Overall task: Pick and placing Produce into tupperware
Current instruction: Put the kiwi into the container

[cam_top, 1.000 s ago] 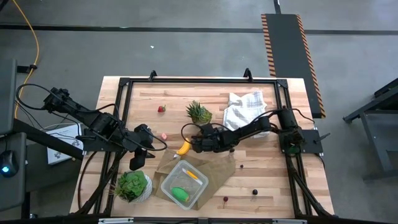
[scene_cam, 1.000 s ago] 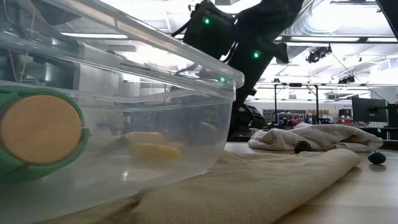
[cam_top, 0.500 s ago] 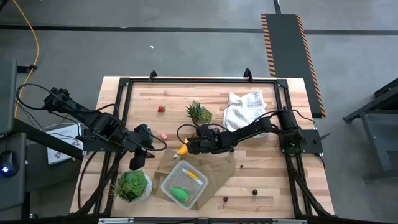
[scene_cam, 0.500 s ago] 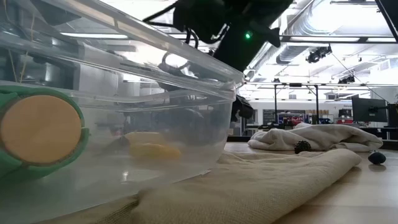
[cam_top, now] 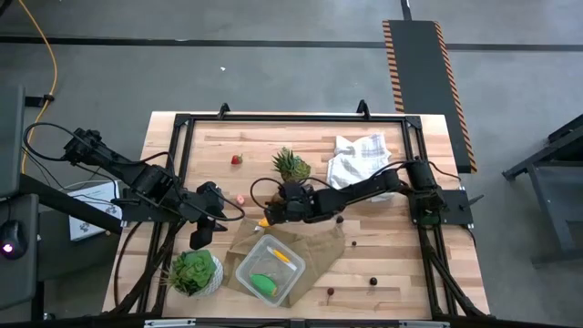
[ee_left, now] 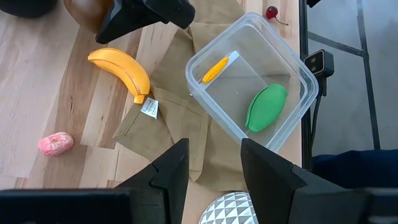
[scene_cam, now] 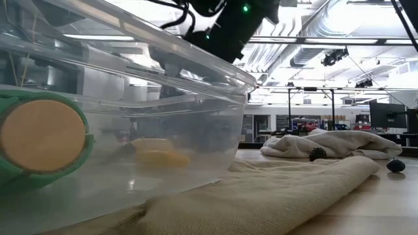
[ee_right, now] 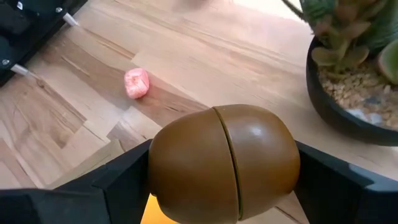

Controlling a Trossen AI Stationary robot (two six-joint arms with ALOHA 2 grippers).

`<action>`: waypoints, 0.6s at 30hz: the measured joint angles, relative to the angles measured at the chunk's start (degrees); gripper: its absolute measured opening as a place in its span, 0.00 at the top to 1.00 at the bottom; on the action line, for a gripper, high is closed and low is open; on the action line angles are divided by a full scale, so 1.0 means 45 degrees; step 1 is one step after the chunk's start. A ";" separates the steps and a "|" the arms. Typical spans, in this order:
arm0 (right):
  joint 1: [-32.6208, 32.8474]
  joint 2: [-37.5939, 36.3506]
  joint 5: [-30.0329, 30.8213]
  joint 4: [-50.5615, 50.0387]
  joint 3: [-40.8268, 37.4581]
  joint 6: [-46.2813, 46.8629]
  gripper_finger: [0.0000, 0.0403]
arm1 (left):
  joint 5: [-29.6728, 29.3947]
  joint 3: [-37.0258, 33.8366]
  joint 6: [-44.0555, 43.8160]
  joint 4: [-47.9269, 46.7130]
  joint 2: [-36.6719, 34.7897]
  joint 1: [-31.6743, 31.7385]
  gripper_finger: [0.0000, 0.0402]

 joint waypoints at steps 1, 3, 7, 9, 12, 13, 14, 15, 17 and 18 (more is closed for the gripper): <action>0.0000 0.0000 -0.0014 -0.0267 0.0170 -0.0005 0.20 | 0.0000 0.0005 0.0000 0.0000 0.0005 0.0000 0.67; 0.0000 0.0000 -0.0013 -0.0978 0.0611 -0.0005 0.20 | 0.0024 0.0000 0.0000 -0.0018 0.0003 0.0000 0.67; 0.0000 0.0000 -0.0012 -0.2529 0.1524 -0.0020 0.20 | 0.0639 0.0000 -0.0008 -0.0272 0.0001 0.0000 0.67; 0.0000 0.0000 -0.0009 -0.3094 0.1970 -0.0116 0.20 | 0.1036 0.0000 -0.0010 -0.0384 0.0000 0.0000 0.67; 0.0015 0.0000 -0.0012 -0.3855 0.2535 -0.0321 0.20 | 0.1561 0.0000 -0.0005 -0.0545 0.0000 0.0002 0.67; 0.0019 0.0000 -0.0014 -0.4059 0.2711 -0.0335 0.20 | 0.1709 0.0001 -0.0009 -0.0620 0.0000 0.0001 0.67; 0.0024 0.0000 -0.0009 -0.4323 0.2886 -0.0335 0.20 | 0.1878 0.0000 -0.0006 -0.0682 0.0003 0.0003 0.67; 0.0039 0.0000 -0.0011 -0.4652 0.3064 -0.0335 0.20 | 0.2037 0.0000 -0.0005 -0.0715 0.0000 0.0000 0.67; 0.0074 0.0000 -0.0009 -0.5397 0.3385 -0.0327 0.20 | 0.2213 0.0000 0.0000 -0.0775 0.0002 0.0000 0.67; 0.0089 0.0000 -0.0008 -0.5714 0.3522 -0.0287 0.20 | 0.2243 0.0000 0.0001 -0.0834 0.0000 0.0000 0.67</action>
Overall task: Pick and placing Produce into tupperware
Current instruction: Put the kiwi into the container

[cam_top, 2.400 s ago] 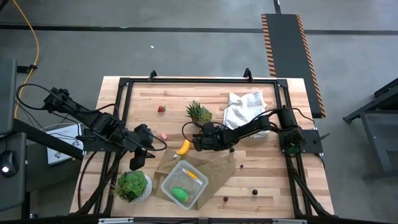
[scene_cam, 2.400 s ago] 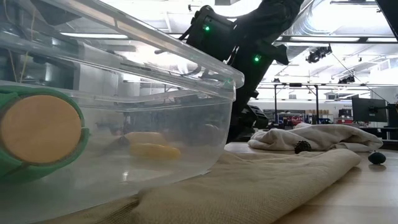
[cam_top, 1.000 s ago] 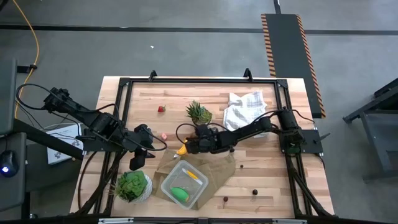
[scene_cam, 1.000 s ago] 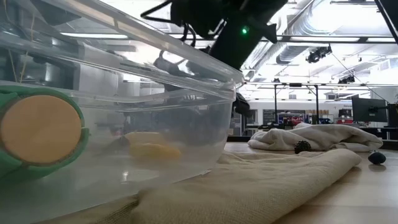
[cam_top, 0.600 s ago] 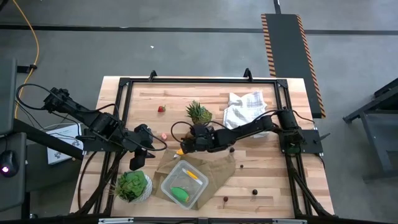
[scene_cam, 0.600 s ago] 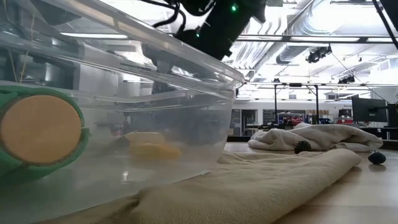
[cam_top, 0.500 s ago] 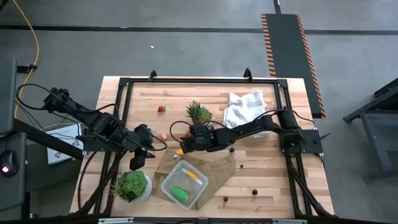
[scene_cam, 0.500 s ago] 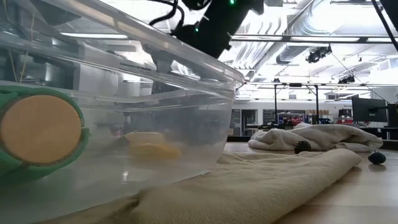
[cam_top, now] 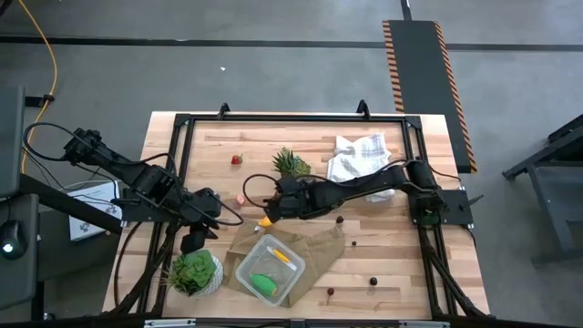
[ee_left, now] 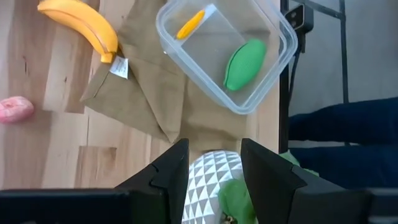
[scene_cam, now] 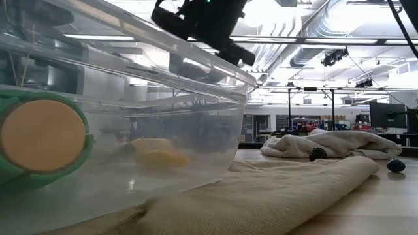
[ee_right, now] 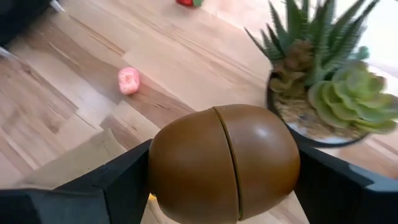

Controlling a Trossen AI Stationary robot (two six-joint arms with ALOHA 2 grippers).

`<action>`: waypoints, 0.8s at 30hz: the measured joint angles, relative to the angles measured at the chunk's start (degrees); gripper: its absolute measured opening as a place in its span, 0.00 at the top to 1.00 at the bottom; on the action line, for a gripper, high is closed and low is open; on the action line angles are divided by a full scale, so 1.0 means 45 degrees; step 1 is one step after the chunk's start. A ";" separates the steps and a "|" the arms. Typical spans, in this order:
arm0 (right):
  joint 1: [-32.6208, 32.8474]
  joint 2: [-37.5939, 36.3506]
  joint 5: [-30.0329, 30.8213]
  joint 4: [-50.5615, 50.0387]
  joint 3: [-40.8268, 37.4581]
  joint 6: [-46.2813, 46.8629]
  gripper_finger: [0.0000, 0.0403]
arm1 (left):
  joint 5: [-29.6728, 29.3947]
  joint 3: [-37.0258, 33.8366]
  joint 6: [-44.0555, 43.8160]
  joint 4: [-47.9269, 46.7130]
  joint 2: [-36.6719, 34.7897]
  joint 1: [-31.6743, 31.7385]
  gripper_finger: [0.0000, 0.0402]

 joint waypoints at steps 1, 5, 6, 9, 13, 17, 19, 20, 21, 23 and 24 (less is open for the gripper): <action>0.0035 0.0000 -0.0004 -0.0363 0.0146 0.0084 0.20 | -0.0004 0.0000 0.0014 -0.0079 0.0005 0.0000 0.67; 0.0288 0.0000 -0.0021 -0.1677 0.0730 0.0353 0.20 | -0.0004 0.0000 0.0213 -0.0322 0.0000 0.0002 0.67; 0.0373 0.0000 -0.0052 -0.1949 0.0855 0.0407 0.20 | -0.0006 0.0000 0.0213 -0.0375 0.0000 0.0003 0.67; 0.0652 0.0005 -0.0154 -0.2786 0.1321 0.0481 0.20 | -0.0019 0.0000 0.0228 -0.0438 0.0000 0.0005 0.67; 0.1143 0.0000 -0.0415 -0.4202 0.1969 0.0770 0.20 | -0.0054 0.0000 0.0242 -0.0433 0.0000 0.0000 0.67; 0.1712 0.0000 -0.0515 -0.6169 0.2756 0.1238 0.20 | -0.0078 0.0000 0.0242 -0.0433 0.0000 0.0005 0.67; 0.1987 0.0000 -0.0535 -0.7051 0.3117 0.1526 0.20 | -0.0097 0.0000 0.0242 -0.0433 0.0000 0.0000 0.67; 0.2121 0.0000 -0.0533 -0.7454 0.3312 0.1712 0.20 | -0.0120 0.0000 0.0242 -0.0433 0.0000 0.0000 0.67; 0.2254 0.0000 -0.0528 -0.7783 0.3492 0.1787 0.20 | -0.0184 0.0000 0.0242 -0.0421 0.0000 0.0000 0.67; 0.2542 -0.0004 -0.0524 -0.8027 0.3741 0.1875 0.20 | -0.0375 0.0000 0.0247 -0.0414 0.0000 0.0000 0.67; 0.2685 0.0000 -0.0527 -0.8040 0.3833 0.1875 0.20 | -0.0499 0.0000 0.0247 -0.0409 0.0000 0.0004 0.67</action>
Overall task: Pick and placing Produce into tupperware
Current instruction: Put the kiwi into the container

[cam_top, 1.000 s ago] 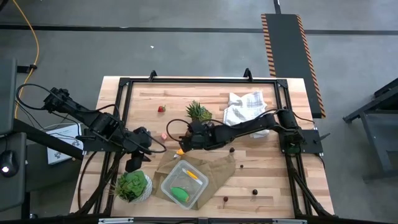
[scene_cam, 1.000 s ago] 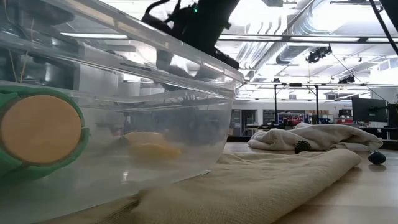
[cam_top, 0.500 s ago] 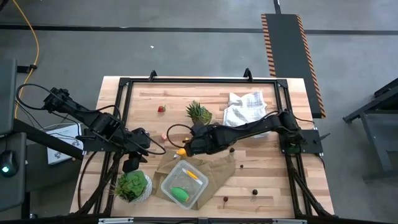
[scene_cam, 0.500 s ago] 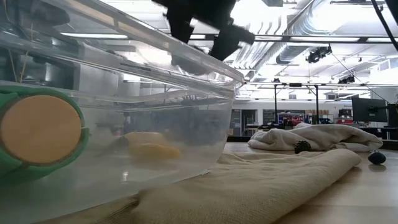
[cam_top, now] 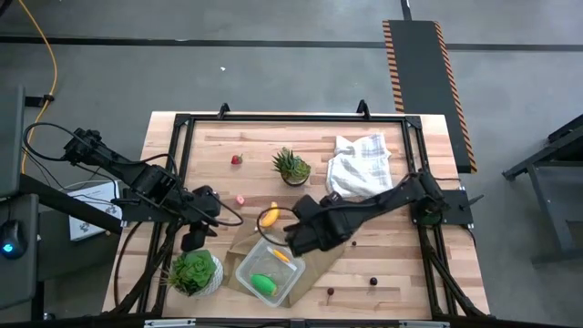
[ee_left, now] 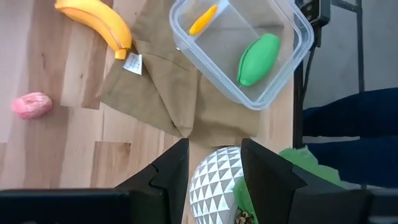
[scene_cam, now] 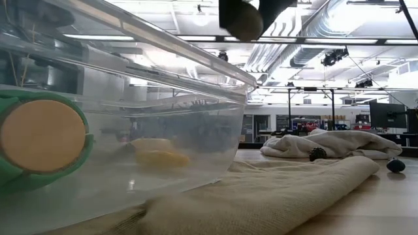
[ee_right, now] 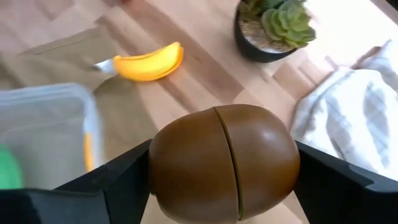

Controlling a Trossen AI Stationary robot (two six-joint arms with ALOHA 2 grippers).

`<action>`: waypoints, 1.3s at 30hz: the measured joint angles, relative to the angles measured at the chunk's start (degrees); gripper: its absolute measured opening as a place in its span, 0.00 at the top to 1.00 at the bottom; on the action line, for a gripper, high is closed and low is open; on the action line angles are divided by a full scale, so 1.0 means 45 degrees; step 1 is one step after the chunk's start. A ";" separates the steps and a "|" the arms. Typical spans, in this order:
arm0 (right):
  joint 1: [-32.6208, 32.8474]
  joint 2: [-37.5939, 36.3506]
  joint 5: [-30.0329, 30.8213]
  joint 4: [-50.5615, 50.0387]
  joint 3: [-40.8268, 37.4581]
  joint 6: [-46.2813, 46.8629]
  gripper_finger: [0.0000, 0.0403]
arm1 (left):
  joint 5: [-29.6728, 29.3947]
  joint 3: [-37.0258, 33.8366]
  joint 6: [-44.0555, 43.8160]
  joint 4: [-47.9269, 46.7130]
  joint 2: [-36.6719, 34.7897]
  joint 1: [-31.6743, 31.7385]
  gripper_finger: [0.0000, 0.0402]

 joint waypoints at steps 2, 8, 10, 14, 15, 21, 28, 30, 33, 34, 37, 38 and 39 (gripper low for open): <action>0.0297 0.0000 -0.0100 -0.0003 0.0185 0.0008 0.20 | -0.0319 0.0000 -0.0002 0.0000 0.0000 -0.0004 0.67; 0.1118 -0.0005 -0.0825 0.0266 0.0414 0.0320 0.20 | -0.1440 0.0000 0.0000 0.0023 0.0000 0.0000 0.67; 0.1384 -0.0004 -0.1086 0.0669 0.0414 0.0461 0.20 | -0.1858 0.0000 -0.0001 0.0127 0.0000 0.0000 0.67; 0.1815 0.0000 -0.1715 0.2018 0.0414 0.0445 0.20 | -0.2747 0.0000 -0.0005 0.0780 0.0000 0.0000 0.67; 0.1909 0.0000 -0.1768 0.2477 0.0414 0.0429 0.20 | -0.3043 0.0000 -0.0001 0.0995 0.0000 0.0000 0.67; 0.2229 0.0000 -0.1702 0.5041 0.0414 -0.0160 0.20 | -0.4743 0.0001 -0.0005 0.2317 0.0000 0.0000 0.67; 0.2096 0.0057 -0.0826 0.5527 0.0414 -0.0164 0.20 | -0.6174 0.0000 0.0024 0.2334 -0.0016 0.0040 0.67; 0.1965 0.0213 -0.0995 0.5808 0.0414 -0.0240 0.20 | -0.5913 0.0000 0.0266 0.2314 -0.0123 0.0368 0.67; 0.1778 0.0606 -0.1502 0.6499 0.0410 -0.0575 0.20 | -0.4754 0.0184 0.0768 0.2183 -0.0315 0.1210 0.67; 0.1711 0.0781 -0.1809 0.6863 0.0410 -0.0677 0.20 | -0.4279 0.0318 0.1039 0.2206 -0.0371 0.1576 0.67; 0.1483 0.1346 -0.2776 0.7347 0.0400 -0.0752 0.20 | -0.2498 0.0701 0.2216 0.2215 -0.0594 0.2823 0.67; 0.1419 0.1488 -0.2990 0.7438 0.0399 -0.0622 0.20 | -0.1761 0.0810 0.2665 0.2193 -0.0672 0.3236 0.67; 0.1343 0.1624 -0.3165 0.7419 0.0395 -0.0487 0.20 | -0.1093 0.0921 0.3097 0.2162 -0.0708 0.3631 0.67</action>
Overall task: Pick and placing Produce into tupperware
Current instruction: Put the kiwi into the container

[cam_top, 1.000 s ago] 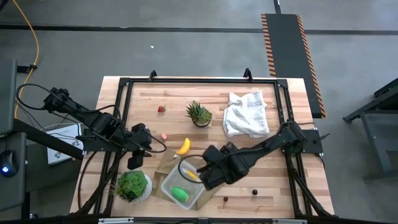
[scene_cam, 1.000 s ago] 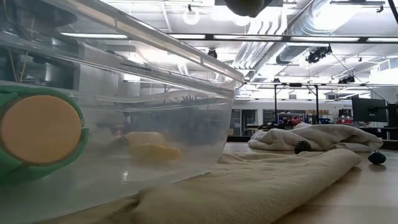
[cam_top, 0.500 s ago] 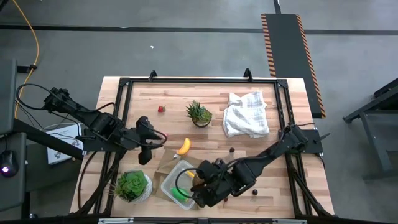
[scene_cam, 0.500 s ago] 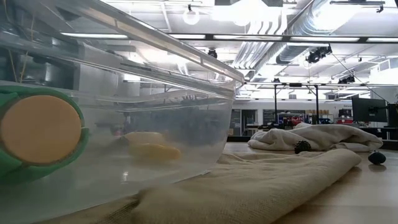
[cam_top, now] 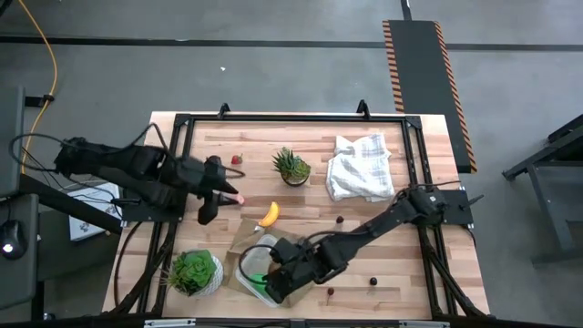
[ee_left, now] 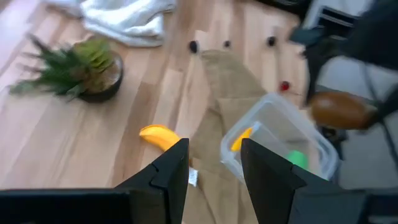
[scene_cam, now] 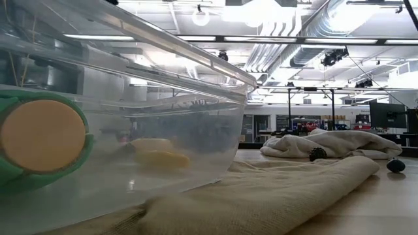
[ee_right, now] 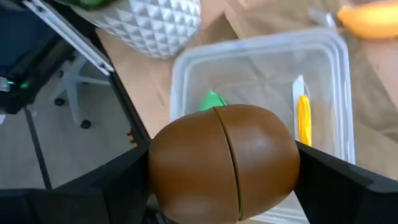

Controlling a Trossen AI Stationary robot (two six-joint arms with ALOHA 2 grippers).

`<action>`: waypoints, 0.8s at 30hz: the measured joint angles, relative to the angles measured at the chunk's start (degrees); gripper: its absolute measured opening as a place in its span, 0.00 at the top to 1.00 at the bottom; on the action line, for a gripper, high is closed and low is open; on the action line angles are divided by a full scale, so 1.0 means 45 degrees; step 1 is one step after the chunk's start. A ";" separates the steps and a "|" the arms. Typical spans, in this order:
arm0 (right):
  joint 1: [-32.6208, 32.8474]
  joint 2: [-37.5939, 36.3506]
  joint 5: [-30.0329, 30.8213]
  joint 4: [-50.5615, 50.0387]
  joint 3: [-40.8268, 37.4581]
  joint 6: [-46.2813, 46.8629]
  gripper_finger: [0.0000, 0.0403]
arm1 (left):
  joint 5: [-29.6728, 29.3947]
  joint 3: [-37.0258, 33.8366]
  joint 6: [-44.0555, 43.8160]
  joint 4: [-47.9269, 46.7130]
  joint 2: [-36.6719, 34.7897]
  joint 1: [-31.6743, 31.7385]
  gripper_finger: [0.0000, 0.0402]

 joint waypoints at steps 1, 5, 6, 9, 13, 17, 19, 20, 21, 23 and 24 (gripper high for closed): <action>-0.0059 0.0094 -0.0141 0.0035 0.0000 0.0022 0.20 | 0.0686 0.0121 0.0409 -0.0010 -0.0037 0.0411 0.67; -0.0320 0.0302 -0.0448 0.0056 0.0000 0.0596 0.20 | 0.3368 0.0240 0.1929 -0.0292 -0.0267 0.1833 0.67; -0.0392 0.0305 -0.0512 0.0074 0.0000 0.0665 0.20 | 0.3909 0.0240 0.2246 -0.0543 -0.0303 0.2128 0.67; -0.0589 0.0300 -0.0505 0.0184 0.0000 0.1047 0.20 | 0.4778 0.0240 0.3034 -0.1158 -0.0315 0.2882 0.67; -0.0786 0.0306 -0.0664 0.0363 0.0000 0.1554 0.20 | 0.4848 0.0223 0.3922 -0.2256 -0.0311 0.3548 0.67; -0.0830 0.0434 -0.0704 0.0619 0.0000 0.1739 0.20 | 0.4899 0.0191 0.4463 -0.2758 -0.0302 0.3820 0.67; -0.0820 0.0512 -0.0700 0.0822 0.0005 0.1930 0.20 | 0.4947 0.0191 0.4645 -0.2874 -0.0302 0.3788 0.67; -0.0807 0.0540 -0.0708 0.0814 0.0005 0.1964 0.21 | 0.4970 0.0191 0.4681 -0.2874 -0.0302 0.3791 0.67; -0.0794 0.0629 -0.0731 0.0841 0.0005 0.1964 0.21 | 0.4983 0.0191 0.4692 -0.2873 -0.0302 0.3790 0.67; -0.0795 0.0840 -0.0939 0.0985 0.0005 0.2051 0.21 | 0.4988 0.0191 0.4708 -0.2872 -0.0302 0.3786 0.67; -0.0795 0.0965 -0.1032 0.0910 0.0005 0.2106 0.21 | 0.5010 0.0187 0.4703 -0.2872 -0.0302 0.3786 0.67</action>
